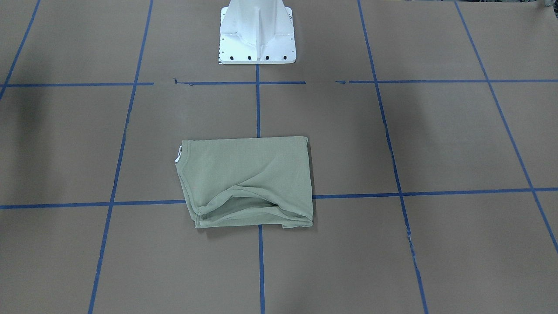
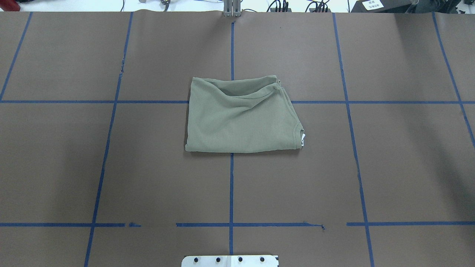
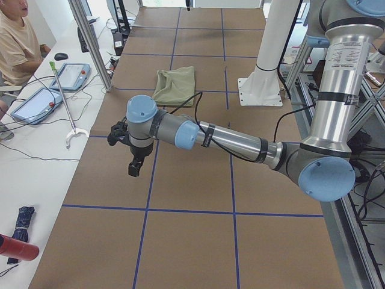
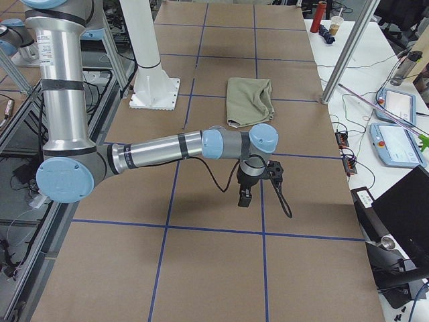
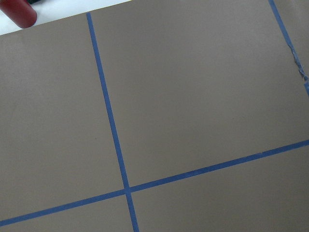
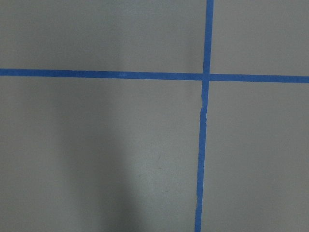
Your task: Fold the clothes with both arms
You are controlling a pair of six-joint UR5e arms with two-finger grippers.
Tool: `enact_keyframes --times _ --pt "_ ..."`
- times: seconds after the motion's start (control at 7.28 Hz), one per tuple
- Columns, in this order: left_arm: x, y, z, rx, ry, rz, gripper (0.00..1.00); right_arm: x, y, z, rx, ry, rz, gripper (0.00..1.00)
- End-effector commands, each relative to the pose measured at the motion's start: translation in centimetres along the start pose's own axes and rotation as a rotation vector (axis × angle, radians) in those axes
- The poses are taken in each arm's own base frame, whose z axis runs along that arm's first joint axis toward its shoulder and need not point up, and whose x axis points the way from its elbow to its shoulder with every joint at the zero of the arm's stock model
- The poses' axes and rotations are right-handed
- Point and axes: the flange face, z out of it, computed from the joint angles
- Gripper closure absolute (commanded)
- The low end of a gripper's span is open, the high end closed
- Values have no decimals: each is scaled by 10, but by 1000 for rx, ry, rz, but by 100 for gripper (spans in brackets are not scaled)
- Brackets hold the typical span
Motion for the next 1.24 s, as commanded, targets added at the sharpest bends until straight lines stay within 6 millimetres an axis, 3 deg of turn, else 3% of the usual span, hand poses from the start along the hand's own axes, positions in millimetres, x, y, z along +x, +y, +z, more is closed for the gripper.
enact_keyframes --times 0.0,0.14,0.55,0.69,1.1 --pt "-17 37 18 -40 0 -41 0 -3 -2 -2 6 -1 1 0" --pt "-12 28 13 -29 3 -48 0 -2 -4 -1 3 0 5 0" --pt "-19 37 20 -46 1 -65 0 2 -4 3 -7 1 12 0" --pt "-23 50 23 -55 2 -75 0 2 -4 4 -8 1 12 0" --pt "-23 52 25 -62 6 -81 0 9 -9 12 -13 1 16 0"
